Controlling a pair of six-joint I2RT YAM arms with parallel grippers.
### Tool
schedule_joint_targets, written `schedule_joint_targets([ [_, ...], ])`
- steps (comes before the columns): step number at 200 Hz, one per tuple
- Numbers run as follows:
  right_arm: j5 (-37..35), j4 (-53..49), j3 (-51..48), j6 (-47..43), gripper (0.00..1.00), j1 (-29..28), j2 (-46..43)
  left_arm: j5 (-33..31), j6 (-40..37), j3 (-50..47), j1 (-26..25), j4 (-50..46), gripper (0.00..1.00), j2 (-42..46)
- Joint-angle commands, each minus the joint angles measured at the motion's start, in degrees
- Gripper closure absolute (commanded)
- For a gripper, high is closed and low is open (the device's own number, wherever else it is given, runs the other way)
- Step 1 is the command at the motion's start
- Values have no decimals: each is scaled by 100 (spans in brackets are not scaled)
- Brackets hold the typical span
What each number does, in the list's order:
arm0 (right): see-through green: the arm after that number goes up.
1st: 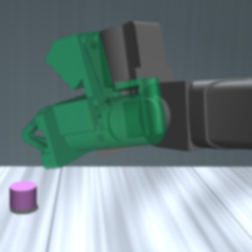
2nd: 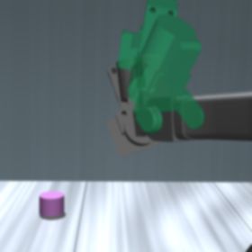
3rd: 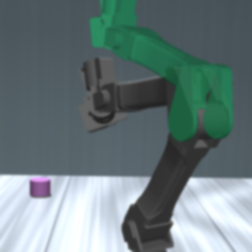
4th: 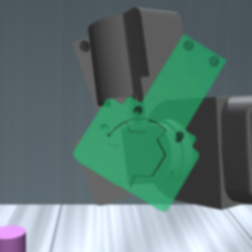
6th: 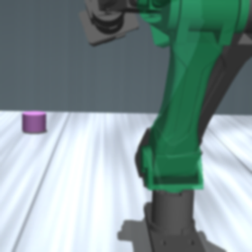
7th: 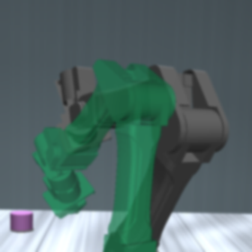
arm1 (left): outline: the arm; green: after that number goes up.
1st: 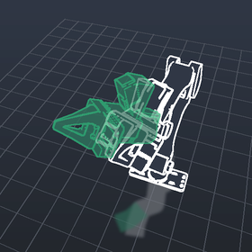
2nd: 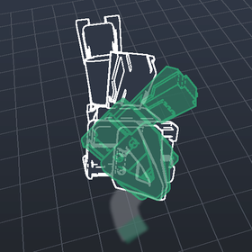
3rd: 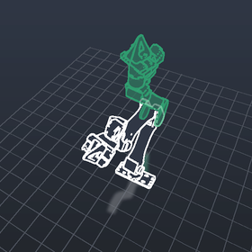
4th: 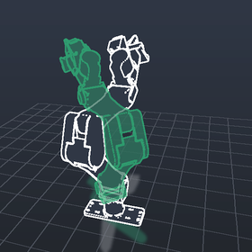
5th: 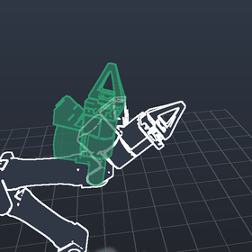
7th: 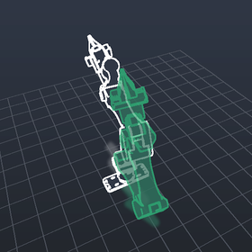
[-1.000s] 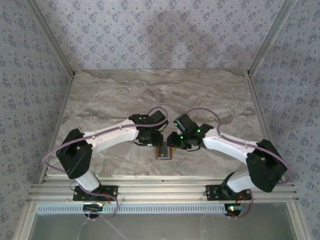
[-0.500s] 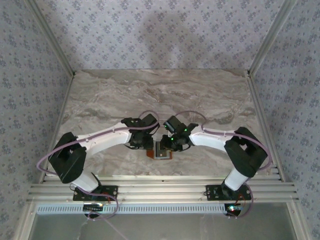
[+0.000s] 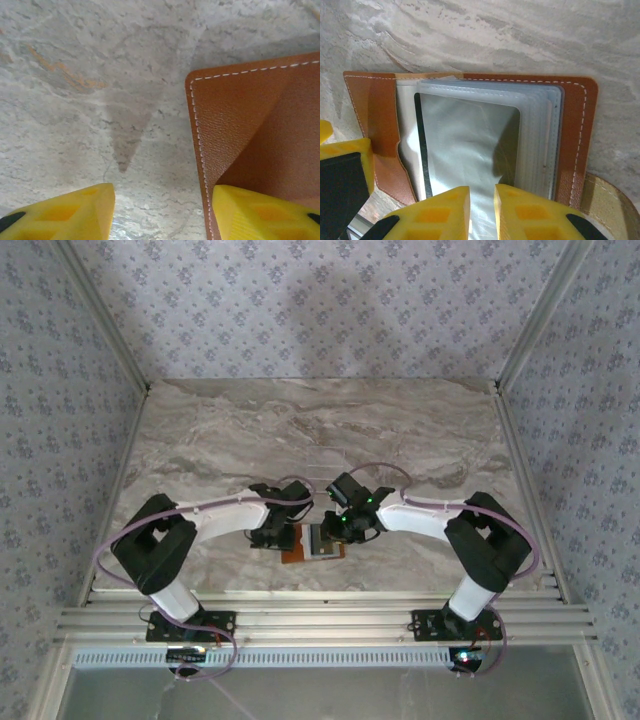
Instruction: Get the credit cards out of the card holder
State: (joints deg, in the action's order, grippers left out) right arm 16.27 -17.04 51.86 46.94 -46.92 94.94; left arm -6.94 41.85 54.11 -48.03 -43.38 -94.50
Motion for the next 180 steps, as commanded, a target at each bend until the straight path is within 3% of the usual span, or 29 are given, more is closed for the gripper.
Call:
schedule_joint_targets([
  [1, -138, -146, 9, -2, 78, -39, 111, -257, -74, 11, -45, -39, 39, -333],
  [34, -138, -220, 44, 18, 80, -46, 0, -327, -106, 147, -82, -64, 31, -569],
  [113, -243, -588, 93, -48, 78, 120, -727, -420, -187, 854, -128, -545, 31, -81],
  [180, -445, -744, -100, -143, 73, 323, -705, -187, -214, 1189, -136, -611, 43, 145],
])
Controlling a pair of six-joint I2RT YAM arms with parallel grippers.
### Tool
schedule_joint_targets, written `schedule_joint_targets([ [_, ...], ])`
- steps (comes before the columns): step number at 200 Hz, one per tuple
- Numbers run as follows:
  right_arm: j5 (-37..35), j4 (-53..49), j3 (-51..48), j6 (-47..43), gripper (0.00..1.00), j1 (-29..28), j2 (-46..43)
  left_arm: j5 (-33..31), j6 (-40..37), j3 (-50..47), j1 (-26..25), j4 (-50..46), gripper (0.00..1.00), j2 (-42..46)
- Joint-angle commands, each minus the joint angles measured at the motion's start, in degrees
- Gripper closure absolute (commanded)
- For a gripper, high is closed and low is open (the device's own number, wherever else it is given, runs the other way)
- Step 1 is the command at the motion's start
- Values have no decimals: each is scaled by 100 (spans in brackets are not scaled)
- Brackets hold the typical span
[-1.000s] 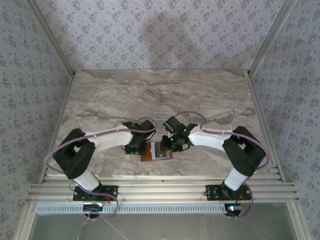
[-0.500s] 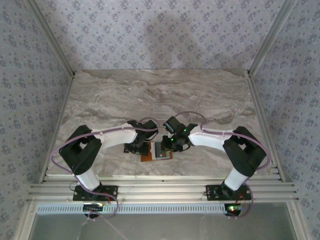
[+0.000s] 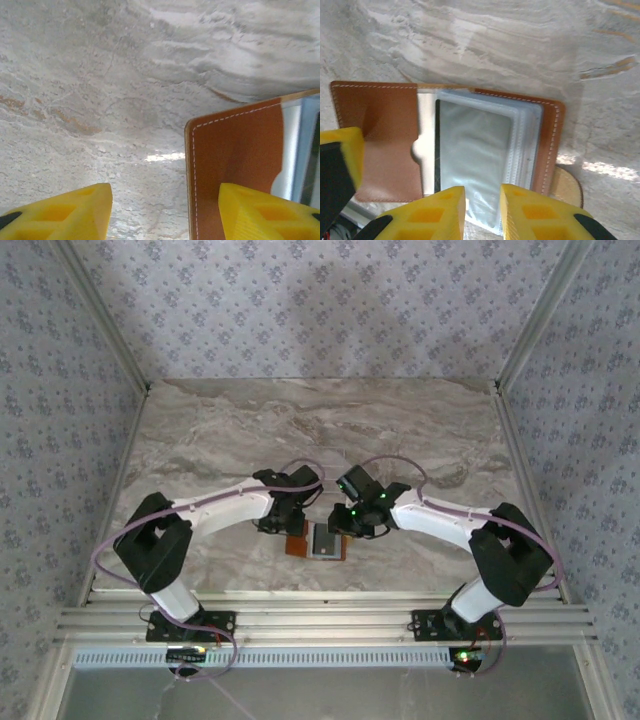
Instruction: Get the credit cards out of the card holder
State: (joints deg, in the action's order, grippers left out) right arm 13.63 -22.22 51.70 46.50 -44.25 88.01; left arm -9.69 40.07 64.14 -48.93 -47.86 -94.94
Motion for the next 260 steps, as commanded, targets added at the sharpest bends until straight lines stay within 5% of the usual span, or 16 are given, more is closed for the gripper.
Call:
schedule_joint_targets([
  [1, -178, -219, -92, -103, 73, 57, -12, 94, -36, 191, -42, -163, 43, 196],
  [72, 51, 110, -244, -33, 72, 100, 116, 851, 155, 251, 84, 291, 53, 949],
  [112, 130, 173, -287, 31, 73, 143, 118, 2055, 526, -67, 101, 1453, 64, 811],
  [162, 240, 313, -365, 97, 73, 161, 168, 2463, 820, -828, 286, 2448, 68, 443],
  [199, 311, 374, -366, 87, 72, 180, 265, 3354, 1160, -1709, 659, 3861, 70, 310],
  [260, 399, 377, -264, -2, 72, 188, 510, 3406, 1205, -2003, 763, 4232, 72, -22],
])
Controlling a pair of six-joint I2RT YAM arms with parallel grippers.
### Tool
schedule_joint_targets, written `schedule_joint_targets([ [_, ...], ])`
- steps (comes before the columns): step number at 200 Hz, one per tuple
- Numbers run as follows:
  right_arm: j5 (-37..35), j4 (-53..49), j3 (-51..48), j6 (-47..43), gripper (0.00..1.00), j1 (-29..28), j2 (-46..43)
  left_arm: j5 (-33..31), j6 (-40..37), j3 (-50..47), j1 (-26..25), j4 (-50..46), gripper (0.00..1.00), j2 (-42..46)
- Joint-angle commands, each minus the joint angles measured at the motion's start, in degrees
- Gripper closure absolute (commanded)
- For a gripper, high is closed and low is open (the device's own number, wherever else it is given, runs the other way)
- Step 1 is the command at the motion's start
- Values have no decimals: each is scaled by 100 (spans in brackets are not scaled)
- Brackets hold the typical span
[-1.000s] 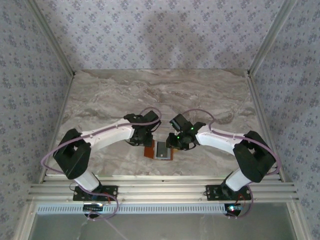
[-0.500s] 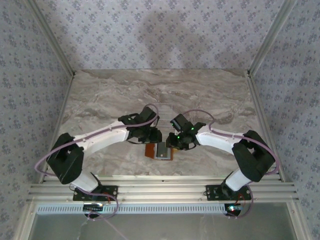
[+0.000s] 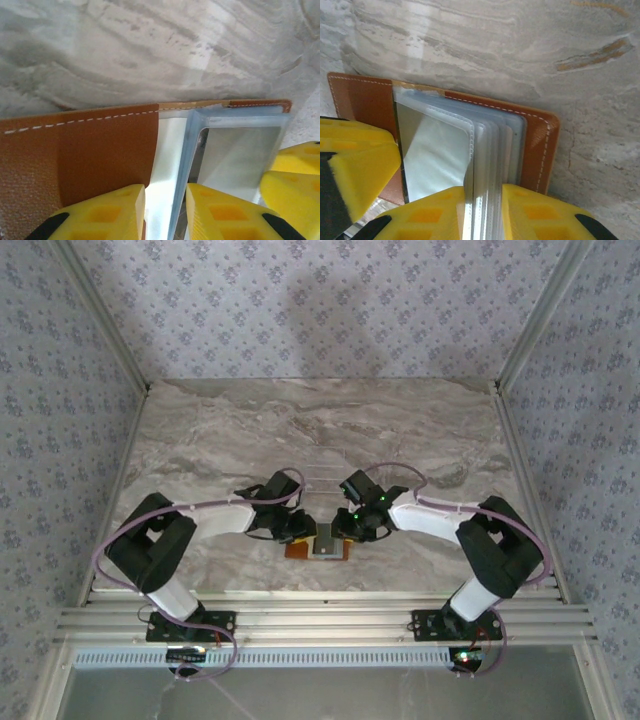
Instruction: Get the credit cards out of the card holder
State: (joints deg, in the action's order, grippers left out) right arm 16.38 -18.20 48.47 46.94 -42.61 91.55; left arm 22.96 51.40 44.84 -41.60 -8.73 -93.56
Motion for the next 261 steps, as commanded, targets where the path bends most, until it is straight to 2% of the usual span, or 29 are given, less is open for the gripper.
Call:
schedule_joint_targets([
  [1, 122, -21, 58, -49, 72, 20, 163, 140, 72, -72, 35, 319, 72, -161],
  [65, 41, 2, 16, -95, 74, 23, 368, -64, -96, -32, 39, 47, 74, -142],
  [125, -69, -30, -21, -140, 77, 24, 514, 421, 114, -247, 79, 752, 79, -143],
  [179, -58, -43, 29, -141, 79, 7, 528, 547, 73, -266, 80, 776, 84, -215],
  [261, -253, -250, 93, -151, 75, -27, 435, 144, -131, -293, 142, 243, 91, 40],
])
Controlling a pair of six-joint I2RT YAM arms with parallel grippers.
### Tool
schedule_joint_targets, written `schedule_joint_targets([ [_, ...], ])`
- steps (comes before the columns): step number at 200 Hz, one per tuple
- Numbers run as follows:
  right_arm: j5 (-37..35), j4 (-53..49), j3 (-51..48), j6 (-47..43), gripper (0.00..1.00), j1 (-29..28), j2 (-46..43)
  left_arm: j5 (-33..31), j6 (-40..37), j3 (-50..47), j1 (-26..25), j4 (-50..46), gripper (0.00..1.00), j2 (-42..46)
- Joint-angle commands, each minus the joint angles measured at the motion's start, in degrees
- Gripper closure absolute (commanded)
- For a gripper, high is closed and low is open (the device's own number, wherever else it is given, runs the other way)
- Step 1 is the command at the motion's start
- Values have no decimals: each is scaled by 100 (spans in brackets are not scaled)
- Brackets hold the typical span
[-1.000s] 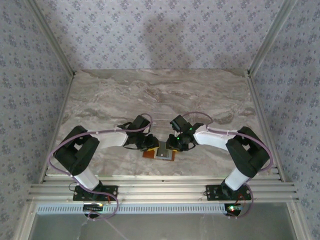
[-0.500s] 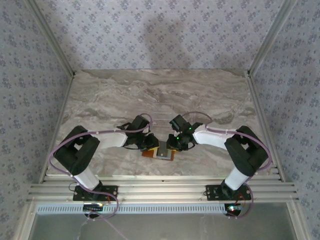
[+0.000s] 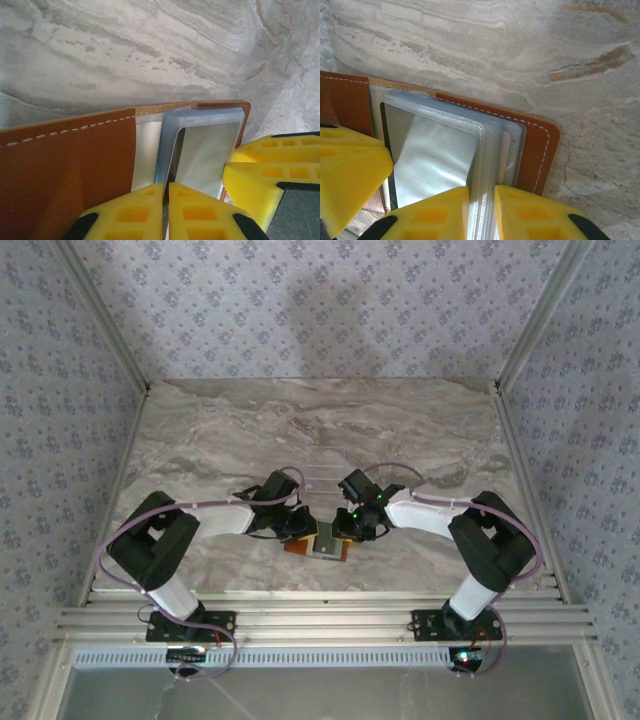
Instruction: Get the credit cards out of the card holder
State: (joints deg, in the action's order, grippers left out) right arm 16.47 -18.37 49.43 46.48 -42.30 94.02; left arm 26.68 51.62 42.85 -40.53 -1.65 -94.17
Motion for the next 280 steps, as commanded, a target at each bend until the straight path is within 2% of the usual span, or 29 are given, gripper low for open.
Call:
schedule_joint_targets([
  [1, -269, -235, -3, -104, 75, -54, 192, -235, -157, -98, 36, -467, 91, 110],
  [51, -427, -437, 5, -198, 74, -7, 215, -443, -231, -110, 72, -753, 92, 281],
  [106, -592, -664, 78, -329, 77, 45, 150, -420, -178, -172, 72, -651, 91, 334],
  [124, -600, -678, 93, -342, 77, 44, 121, -296, -152, -217, 74, -446, 87, 343],
  [144, -583, -694, 120, -367, 77, 51, 134, -170, -66, -262, 79, -235, 76, 307],
  [159, -550, -650, 111, -345, 77, 54, 149, -84, 2, -333, 73, -3, 72, 263],
  [229, -472, -586, 111, -331, 78, 29, 196, 369, 346, -602, 121, 929, 78, 0],
  [280, -456, -515, 58, -284, 79, 20, 193, 515, 393, -568, 125, 1099, 79, -75],
])
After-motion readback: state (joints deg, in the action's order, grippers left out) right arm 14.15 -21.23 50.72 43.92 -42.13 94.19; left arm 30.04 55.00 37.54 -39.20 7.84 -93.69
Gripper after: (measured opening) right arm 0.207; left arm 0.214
